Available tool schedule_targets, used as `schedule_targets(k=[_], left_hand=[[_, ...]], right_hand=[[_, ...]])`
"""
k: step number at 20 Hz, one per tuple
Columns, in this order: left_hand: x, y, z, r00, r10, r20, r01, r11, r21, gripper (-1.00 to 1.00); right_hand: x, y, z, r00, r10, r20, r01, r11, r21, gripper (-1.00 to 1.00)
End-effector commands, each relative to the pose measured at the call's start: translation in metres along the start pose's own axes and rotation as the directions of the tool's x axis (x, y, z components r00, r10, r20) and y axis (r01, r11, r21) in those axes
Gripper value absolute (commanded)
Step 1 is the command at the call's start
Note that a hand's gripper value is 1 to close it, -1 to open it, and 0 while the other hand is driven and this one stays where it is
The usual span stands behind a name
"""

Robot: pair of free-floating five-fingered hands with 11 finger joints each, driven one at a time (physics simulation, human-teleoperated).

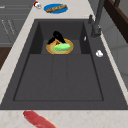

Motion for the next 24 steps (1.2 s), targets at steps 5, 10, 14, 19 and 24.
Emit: schedule_targets(k=[5,10,14,19,24], left_hand=[[-0.028,0.000,-0.002,0.9994,-0.023,0.027,0.020,0.9934,0.113,-1.00],[-0.025,-0.006,-0.009,0.9975,-0.065,0.027,0.063,0.9942,0.087,-1.00],[-0.014,-0.015,0.001,0.9994,-0.012,0.031,0.008,0.9905,0.138,-1.00],[-0.013,-0.030,0.012,0.9853,-0.169,-0.022,0.171,0.9788,0.113,1.00],[-0.006,-0.032,0.011,0.9386,-0.344,-0.031,0.345,0.9290,0.135,1.00]], right_hand=[[0.000,0.000,0.000,1.000,0.000,0.000,0.000,1.000,0.000,0.00],[0.000,0.000,0.000,1.000,0.000,0.000,0.000,1.000,0.000,0.00],[0.000,0.000,0.000,1.000,0.000,0.000,0.000,1.000,0.000,0.00],[0.000,0.000,0.000,1.000,0.000,0.000,0.000,1.000,0.000,0.00],[0.000,0.000,0.000,1.000,0.000,0.000,0.000,1.000,0.000,0.00]])
